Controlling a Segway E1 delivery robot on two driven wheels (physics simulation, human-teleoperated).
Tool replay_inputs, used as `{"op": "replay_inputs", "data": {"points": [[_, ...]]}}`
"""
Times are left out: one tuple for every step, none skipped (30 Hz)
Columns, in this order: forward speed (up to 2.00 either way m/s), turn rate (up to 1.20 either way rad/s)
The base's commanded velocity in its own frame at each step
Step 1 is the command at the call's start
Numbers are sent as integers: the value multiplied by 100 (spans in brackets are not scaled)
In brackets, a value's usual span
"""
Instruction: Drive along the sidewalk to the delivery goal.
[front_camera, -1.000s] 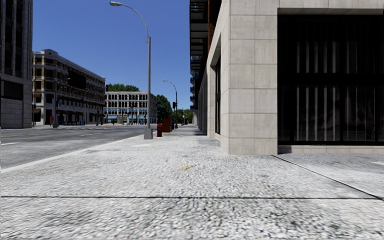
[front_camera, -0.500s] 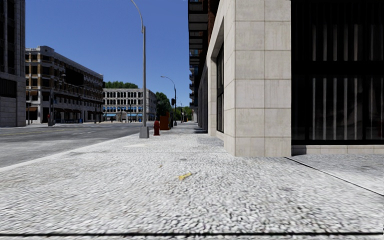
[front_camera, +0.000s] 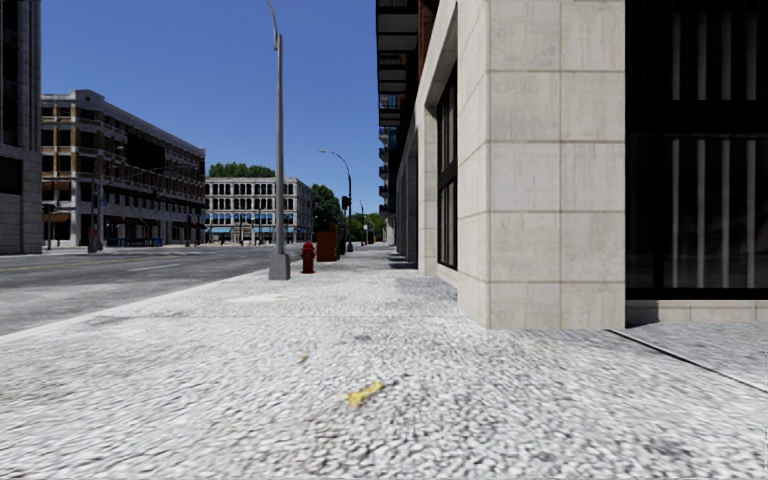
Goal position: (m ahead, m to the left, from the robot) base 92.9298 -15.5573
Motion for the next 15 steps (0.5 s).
{"op": "replay_inputs", "data": {"points": [[200,0],[200,0],[200,0],[200,0],[200,0],[200,0],[200,0],[200,0],[200,0],[200,0],[200,0],[200,0],[200,0],[200,0],[200,0]]}}
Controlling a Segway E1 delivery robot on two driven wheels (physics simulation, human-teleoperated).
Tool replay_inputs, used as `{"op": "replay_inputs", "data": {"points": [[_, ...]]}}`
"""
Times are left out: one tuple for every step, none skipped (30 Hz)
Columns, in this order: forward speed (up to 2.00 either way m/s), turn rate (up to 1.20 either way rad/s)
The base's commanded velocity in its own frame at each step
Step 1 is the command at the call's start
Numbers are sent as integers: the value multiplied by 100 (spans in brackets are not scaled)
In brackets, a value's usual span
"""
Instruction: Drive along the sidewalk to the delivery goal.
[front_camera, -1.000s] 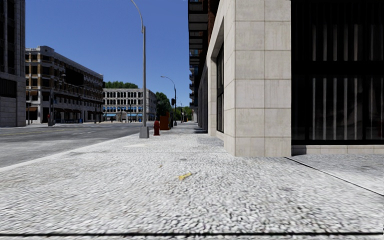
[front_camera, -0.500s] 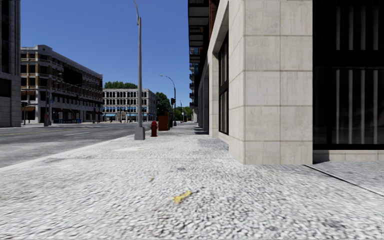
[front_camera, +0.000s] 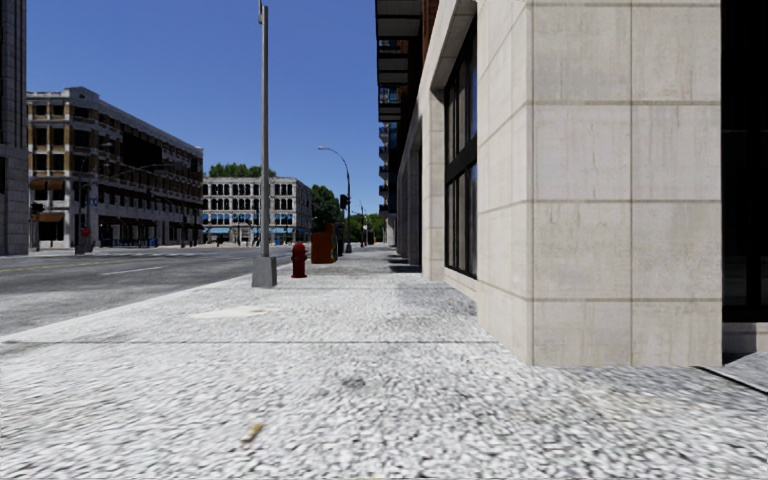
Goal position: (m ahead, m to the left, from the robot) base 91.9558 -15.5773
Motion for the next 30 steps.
{"op": "replay_inputs", "data": {"points": [[200,0],[200,0],[200,0],[200,0],[200,0],[200,0],[200,0],[200,0],[200,0],[200,0],[200,0],[200,0],[200,0],[200,0],[200,0],[200,0],[200,0],[200,0],[200,0],[200,0],[200,0],[200,0],[200,0],[200,0],[200,0],[200,0],[200,0],[200,0],[200,0],[200,0]]}}
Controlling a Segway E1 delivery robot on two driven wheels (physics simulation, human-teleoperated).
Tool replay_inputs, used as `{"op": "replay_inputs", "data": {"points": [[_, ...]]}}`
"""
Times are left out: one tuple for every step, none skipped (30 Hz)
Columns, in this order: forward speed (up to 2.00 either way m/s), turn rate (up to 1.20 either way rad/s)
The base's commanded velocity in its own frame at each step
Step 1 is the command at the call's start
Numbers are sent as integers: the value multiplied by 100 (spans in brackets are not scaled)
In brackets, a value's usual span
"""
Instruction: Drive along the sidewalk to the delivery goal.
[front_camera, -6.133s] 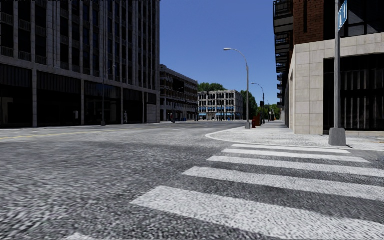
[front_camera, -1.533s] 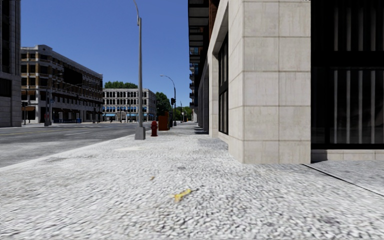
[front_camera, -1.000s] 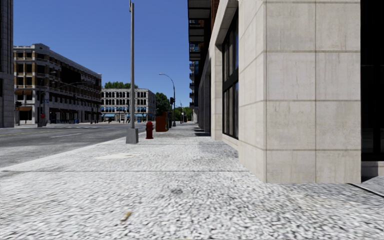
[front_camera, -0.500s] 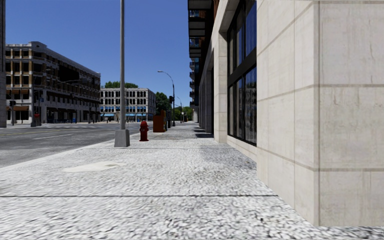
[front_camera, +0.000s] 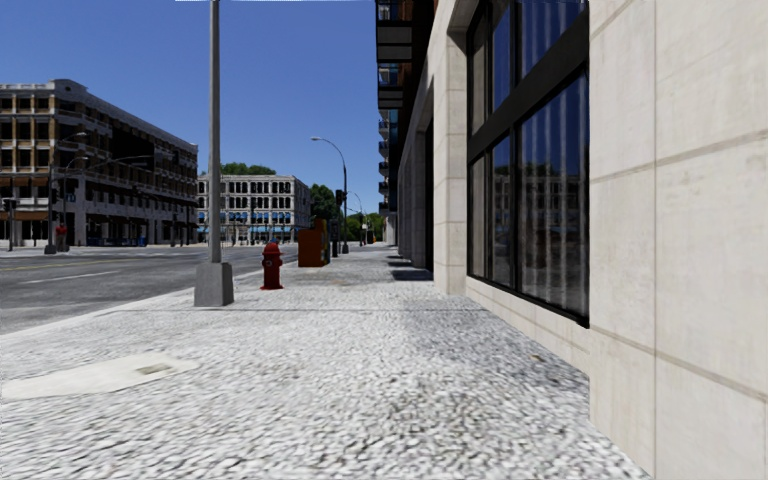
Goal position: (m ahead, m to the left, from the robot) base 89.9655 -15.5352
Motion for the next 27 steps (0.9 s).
{"op": "replay_inputs", "data": {"points": [[200,0],[200,0],[200,0],[200,0],[200,0],[200,0],[200,0],[200,0],[200,0],[200,0],[200,0],[200,14],[200,20],[200,21],[200,30],[200,35],[200,34],[200,0],[200,0],[200,0],[200,0],[200,0],[200,0],[200,0],[200,0],[200,0],[200,0]]}}
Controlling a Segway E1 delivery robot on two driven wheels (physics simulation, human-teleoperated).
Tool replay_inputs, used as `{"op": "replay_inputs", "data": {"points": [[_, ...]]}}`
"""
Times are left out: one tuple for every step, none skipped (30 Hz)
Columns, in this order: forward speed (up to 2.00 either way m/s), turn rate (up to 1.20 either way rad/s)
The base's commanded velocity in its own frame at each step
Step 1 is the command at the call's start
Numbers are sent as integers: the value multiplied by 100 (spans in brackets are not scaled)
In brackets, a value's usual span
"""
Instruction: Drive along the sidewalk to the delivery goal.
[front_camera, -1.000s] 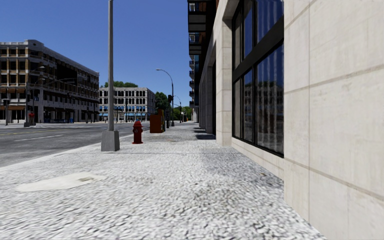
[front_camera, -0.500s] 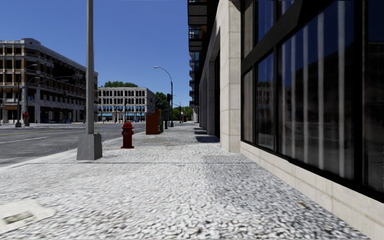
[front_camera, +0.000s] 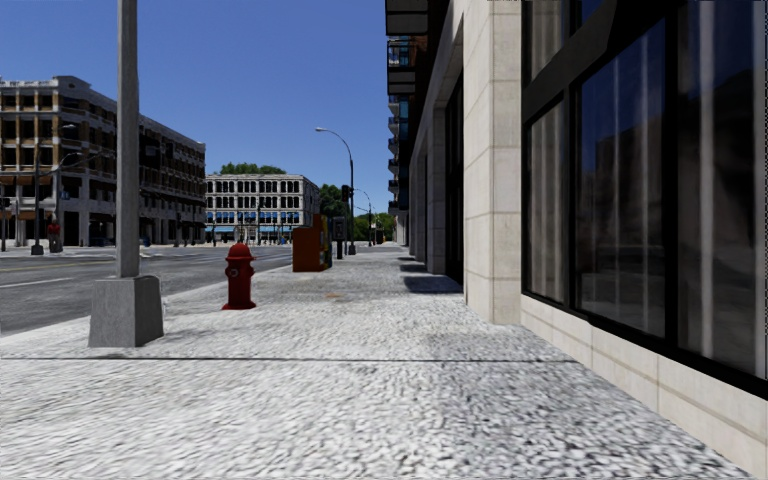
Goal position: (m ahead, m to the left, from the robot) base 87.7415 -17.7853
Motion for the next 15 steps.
{"op": "replay_inputs", "data": {"points": [[200,0],[200,0],[200,0],[200,0],[200,0],[200,0],[200,0],[200,0],[200,0],[200,0],[200,0],[200,0],[200,0],[200,0],[200,0]]}}
